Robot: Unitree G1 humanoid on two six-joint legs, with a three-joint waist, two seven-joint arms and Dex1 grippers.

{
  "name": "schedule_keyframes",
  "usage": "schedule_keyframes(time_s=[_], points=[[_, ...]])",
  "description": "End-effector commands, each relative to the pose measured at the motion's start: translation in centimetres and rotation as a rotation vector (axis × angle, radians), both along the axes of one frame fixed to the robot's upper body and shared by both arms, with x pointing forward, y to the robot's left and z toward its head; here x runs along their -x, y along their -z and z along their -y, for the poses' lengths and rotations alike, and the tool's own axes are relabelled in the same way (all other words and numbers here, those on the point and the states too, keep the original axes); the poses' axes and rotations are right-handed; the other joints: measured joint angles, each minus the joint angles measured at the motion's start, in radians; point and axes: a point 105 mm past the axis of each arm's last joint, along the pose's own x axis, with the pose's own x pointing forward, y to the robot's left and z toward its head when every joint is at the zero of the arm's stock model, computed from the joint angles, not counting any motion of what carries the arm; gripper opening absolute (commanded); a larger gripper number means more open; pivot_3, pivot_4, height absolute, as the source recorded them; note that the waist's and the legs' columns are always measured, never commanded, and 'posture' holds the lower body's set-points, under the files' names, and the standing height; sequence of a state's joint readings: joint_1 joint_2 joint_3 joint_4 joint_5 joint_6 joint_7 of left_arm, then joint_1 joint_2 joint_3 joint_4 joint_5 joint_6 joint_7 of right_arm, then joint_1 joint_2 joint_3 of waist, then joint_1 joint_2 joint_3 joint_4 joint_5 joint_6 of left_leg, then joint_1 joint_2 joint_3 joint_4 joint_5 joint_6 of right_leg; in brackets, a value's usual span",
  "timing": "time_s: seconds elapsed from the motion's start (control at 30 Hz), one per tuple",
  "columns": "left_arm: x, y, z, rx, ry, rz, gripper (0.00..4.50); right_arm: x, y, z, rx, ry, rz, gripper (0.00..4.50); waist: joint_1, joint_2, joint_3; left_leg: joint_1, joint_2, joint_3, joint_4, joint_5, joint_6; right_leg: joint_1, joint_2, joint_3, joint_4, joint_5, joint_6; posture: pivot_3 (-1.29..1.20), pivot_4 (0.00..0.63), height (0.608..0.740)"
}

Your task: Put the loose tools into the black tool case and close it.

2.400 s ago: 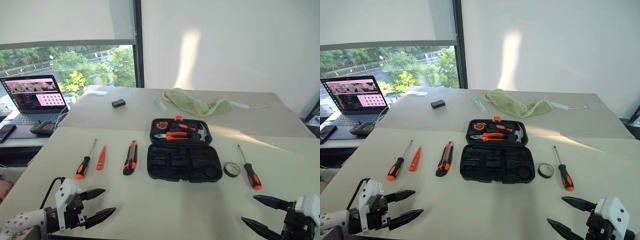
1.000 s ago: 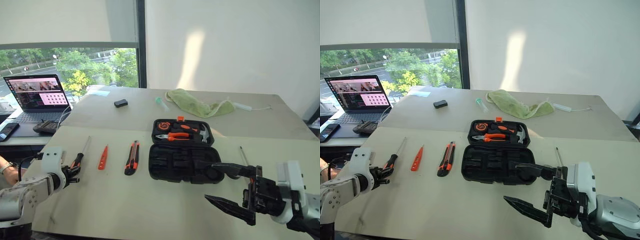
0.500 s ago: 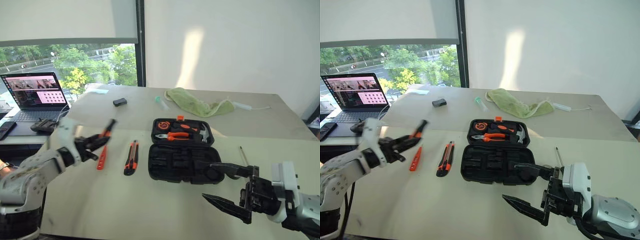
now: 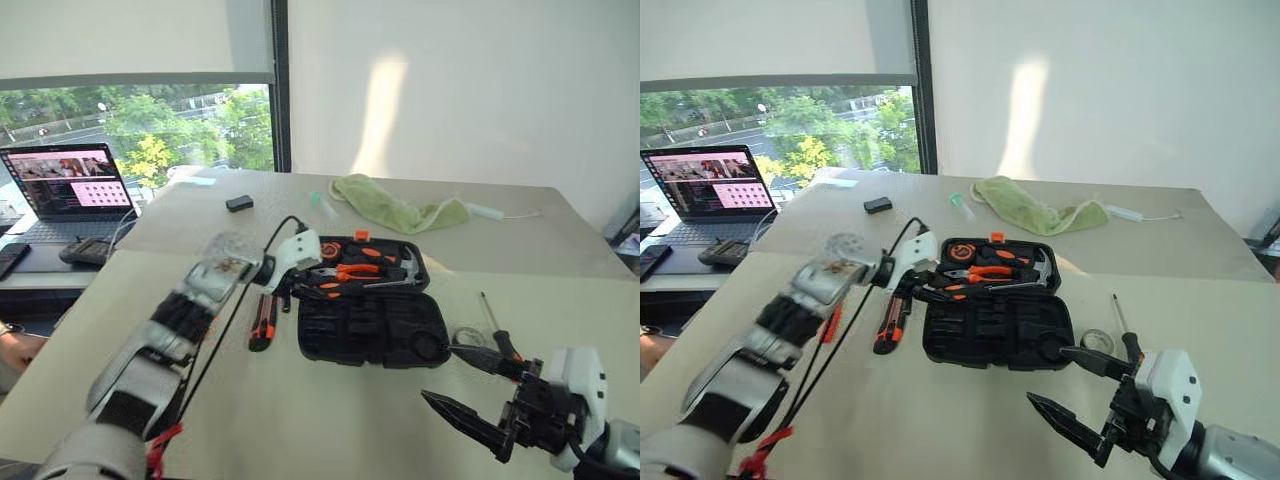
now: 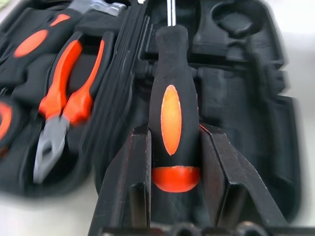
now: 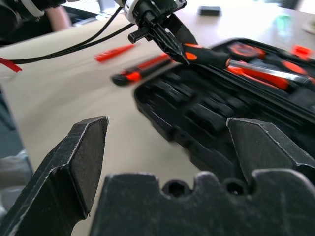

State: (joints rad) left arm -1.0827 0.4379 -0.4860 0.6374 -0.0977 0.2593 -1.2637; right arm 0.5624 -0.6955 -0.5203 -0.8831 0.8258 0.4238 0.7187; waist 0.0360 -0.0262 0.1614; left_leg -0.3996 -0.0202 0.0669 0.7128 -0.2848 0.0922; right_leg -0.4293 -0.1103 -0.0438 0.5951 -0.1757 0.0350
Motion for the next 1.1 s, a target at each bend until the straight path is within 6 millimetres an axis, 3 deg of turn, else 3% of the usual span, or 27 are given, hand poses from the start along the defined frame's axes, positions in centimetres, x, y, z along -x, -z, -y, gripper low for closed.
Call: schedule_keyframes(time_s=[0.03,0.43,0.5,0.53,0.67,0.7,0.8,0.83,1.0,1.07,1.1], points=[[-1.5,0.3,0.0,-0.126,0.033,0.086,0.87,0.8,-0.9,-0.2,0.026,0.011,0.057,4.50,-0.001,0.000,0.000,-0.001,0.000,0.000,0.000,0.000,0.001,-0.001,0.000,0.000,0.000,0.000,0.000,0.00,0.150,0.740],[-2.9,1.2,-0.2,-0.218,-0.019,0.082,0.87,1.3,-0.8,-0.4,0.025,0.039,0.067,4.50,0.004,0.000,0.000,-0.009,0.000,0.000,0.010,-0.003,0.006,-0.006,-0.003,0.000,0.001,0.004,0.007,0.00,0.150,0.740],[-2.8,1.0,-0.1,-0.214,-0.003,0.093,1.87,1.3,-0.8,-0.4,0.027,0.039,0.066,4.50,0.004,0.000,0.000,-0.009,0.000,0.000,0.011,-0.003,0.006,-0.006,-0.003,0.000,0.001,0.004,0.007,0.00,0.150,0.740],[-2.8,0.3,0.1,-0.172,0.007,0.100,2.05,1.4,-0.8,-0.4,0.028,0.039,0.067,4.50,0.004,0.000,0.000,-0.009,0.000,0.000,0.011,-0.003,0.006,-0.006,-0.003,0.000,0.002,0.004,0.007,0.00,0.150,0.740],[-2.2,-3.7,0.2,0.045,0.038,0.113,3.49,1.4,-1.0,-0.3,0.031,0.043,0.076,4.50,0.003,0.000,0.000,-0.012,0.001,0.000,0.014,-0.003,0.006,-0.009,-0.003,0.001,0.004,0.005,0.007,0.00,0.150,0.740],[-1.9,-4.6,-0.2,0.088,0.046,0.103,3.49,1.5,-1.0,-0.3,0.030,0.044,0.076,4.50,0.003,0.000,0.000,-0.014,0.000,0.000,0.014,-0.003,0.006,-0.010,-0.004,0.001,0.005,0.005,0.007,0.00,0.150,0.740],[-1.0,-5.8,-0.5,0.213,-0.008,-0.004,2.98,1.4,-0.8,-0.4,0.029,0.044,0.074,4.50,0.000,0.000,0.000,-0.015,0.000,0.000,0.015,-0.003,0.005,-0.012,-0.004,0.001,0.008,0.005,0.007,0.00,0.150,0.740],[-0.8,-5.7,-0.3,0.235,-0.027,-0.017,2.59,1.3,-0.7,-0.5,0.028,0.043,0.074,4.50,0.001,0.001,0.000,-0.014,0.000,0.000,0.015,-0.003,0.005,-0.012,-0.004,0.001,0.010,0.005,0.007,0.00,0.150,0.740],[-0.6,-1.7,2.6,0.362,-0.206,-0.027,0.66,0.5,-0.8,-0.7,0.028,0.045,0.091,4.50,0.008,0.002,-0.001,-0.009,-0.001,-0.001,0.015,-0.004,0.005,-0.007,-0.005,0.003,0.010,0.003,0.009,0.00,0.150,0.740],[-1.1,-0.5,3.3,0.400,-0.312,-0.037,0.08,0.3,-0.9,-0.6,0.036,0.056,0.099,4.50,0.014,0.001,0.000,-0.010,-0.002,-0.002,0.016,-0.004,0.006,-0.007,-0.006,0.003,0.011,0.003,0.009,0.00,0.150,0.740],[-1.2,0.2,3.6,0.401,-0.346,-0.034,0.04,0.3,-1.0,-0.6,0.036,0.059,0.099,4.50,0.014,0.000,0.000,-0.011,-0.003,-0.002,0.017,-0.004,0.006,-0.008,-0.007,0.003,0.012,0.003,0.009,0.00,0.150,0.740]])
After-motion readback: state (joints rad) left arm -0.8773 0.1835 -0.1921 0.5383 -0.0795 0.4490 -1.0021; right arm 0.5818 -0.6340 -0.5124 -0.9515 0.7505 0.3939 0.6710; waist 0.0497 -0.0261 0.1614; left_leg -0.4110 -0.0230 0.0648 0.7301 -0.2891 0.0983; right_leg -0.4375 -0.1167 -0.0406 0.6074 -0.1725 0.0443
